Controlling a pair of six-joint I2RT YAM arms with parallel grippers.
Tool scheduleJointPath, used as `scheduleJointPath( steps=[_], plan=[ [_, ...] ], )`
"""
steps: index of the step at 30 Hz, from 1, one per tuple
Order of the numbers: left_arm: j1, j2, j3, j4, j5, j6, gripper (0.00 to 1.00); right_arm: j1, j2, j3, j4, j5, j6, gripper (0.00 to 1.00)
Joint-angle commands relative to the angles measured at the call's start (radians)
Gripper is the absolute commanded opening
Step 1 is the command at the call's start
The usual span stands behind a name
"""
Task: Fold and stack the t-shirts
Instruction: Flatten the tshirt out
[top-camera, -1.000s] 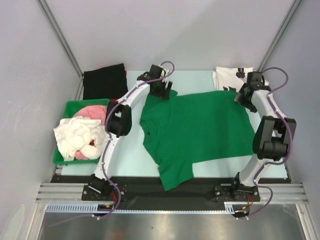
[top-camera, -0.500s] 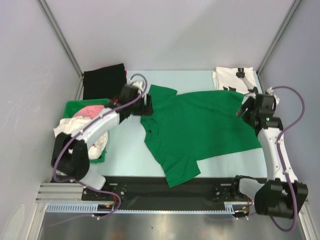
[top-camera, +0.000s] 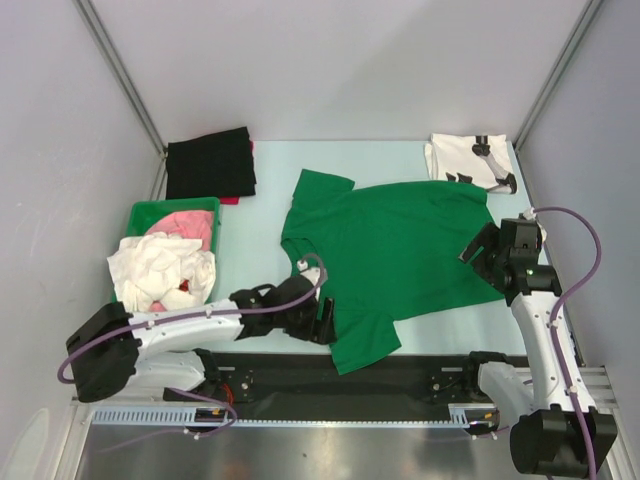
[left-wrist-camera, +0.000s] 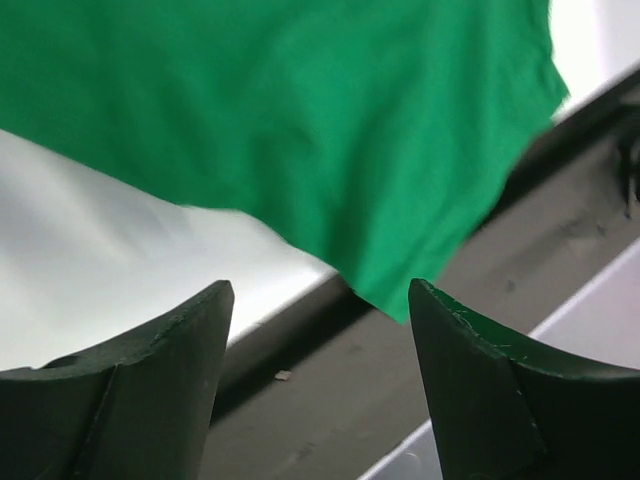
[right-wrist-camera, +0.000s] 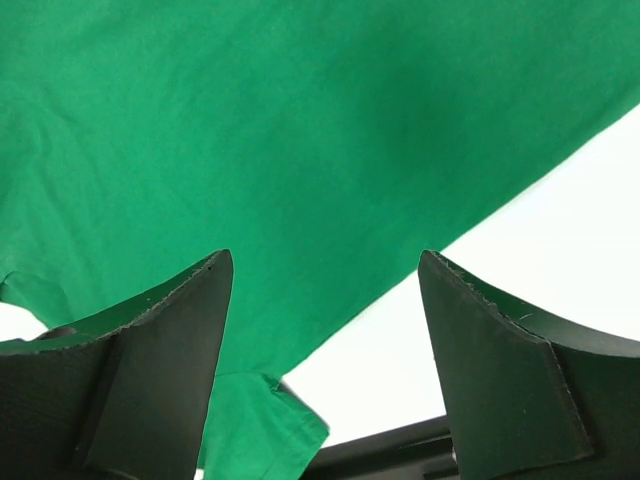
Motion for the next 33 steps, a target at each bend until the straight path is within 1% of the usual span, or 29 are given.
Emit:
scheduleJointPath(
  steps=[1,8,13,16,17,19,20,21,23,24,25,27,28,29,30,31,32,33],
  plan=[
    [-0.093,0.006,-0.039,0.092,-0.001,-0.148,0.77,0.004,-0.007,0.025,-0.011,-0.015,0.05,0.8],
    [-0.186,0.133,-0.082,0.261,0.084,-0.222,0.8,0.004,-0.03,0.005,-0.01,-0.03,0.049,0.8],
    [-0.221,0.247,-0.056,0.35,0.114,-0.238,0.8,0.002,-0.027,0.005,-0.008,-0.032,0.041,0.8],
    [-0.224,0.314,-0.047,0.418,0.15,-0.248,0.7,0.002,-0.026,0.005,-0.005,-0.033,0.035,0.81],
    [-0.224,0.336,-0.043,0.425,0.156,-0.251,0.57,0.001,-0.027,0.005,-0.005,-0.033,0.032,0.81],
    [-0.226,0.341,-0.036,0.425,0.151,-0.254,0.43,0.001,-0.027,0.008,-0.007,-0.036,0.024,0.81],
    [-0.226,0.336,-0.036,0.419,0.145,-0.258,0.33,-0.001,-0.027,0.01,-0.005,-0.035,0.023,0.81],
    [-0.224,0.315,-0.034,0.407,0.116,-0.259,0.15,-0.002,-0.027,0.008,-0.007,-0.036,0.02,0.8],
    [-0.226,0.281,-0.031,0.323,0.076,-0.256,0.01,-0.002,-0.026,0.01,-0.007,-0.042,0.018,0.81],
    [-0.224,0.241,-0.031,0.278,0.017,-0.254,0.0,-0.002,-0.024,0.01,-0.007,-0.044,0.017,0.81],
    [-0.226,0.212,-0.033,0.197,-0.008,-0.253,0.0,-0.002,-0.024,0.008,-0.004,-0.05,0.02,0.8],
    [-0.224,0.149,-0.048,0.1,-0.053,-0.251,0.0,-0.002,-0.018,0.001,-0.002,-0.056,0.02,0.81],
    [-0.221,0.068,-0.068,0.068,-0.095,-0.257,0.0,-0.002,-0.014,-0.001,-0.002,-0.056,0.024,0.81],
    [-0.22,0.027,-0.079,0.034,-0.108,-0.261,0.0,-0.002,-0.006,-0.002,-0.005,-0.056,0.027,0.81],
    [-0.215,-0.027,-0.091,-0.039,-0.122,-0.265,0.01,-0.002,-0.001,-0.002,-0.01,-0.052,0.033,0.81],
    [-0.206,-0.125,-0.114,-0.081,-0.158,-0.279,0.0,-0.002,0.003,-0.002,-0.025,-0.036,0.056,0.81],
    [-0.198,-0.186,-0.125,-0.122,-0.174,-0.287,0.0,-0.002,0.006,-0.004,-0.03,-0.027,0.072,0.81],
    [-0.175,-0.242,-0.138,-0.199,-0.185,-0.291,0.0,-0.002,0.006,-0.016,-0.033,-0.021,0.089,0.81]
  ],
)
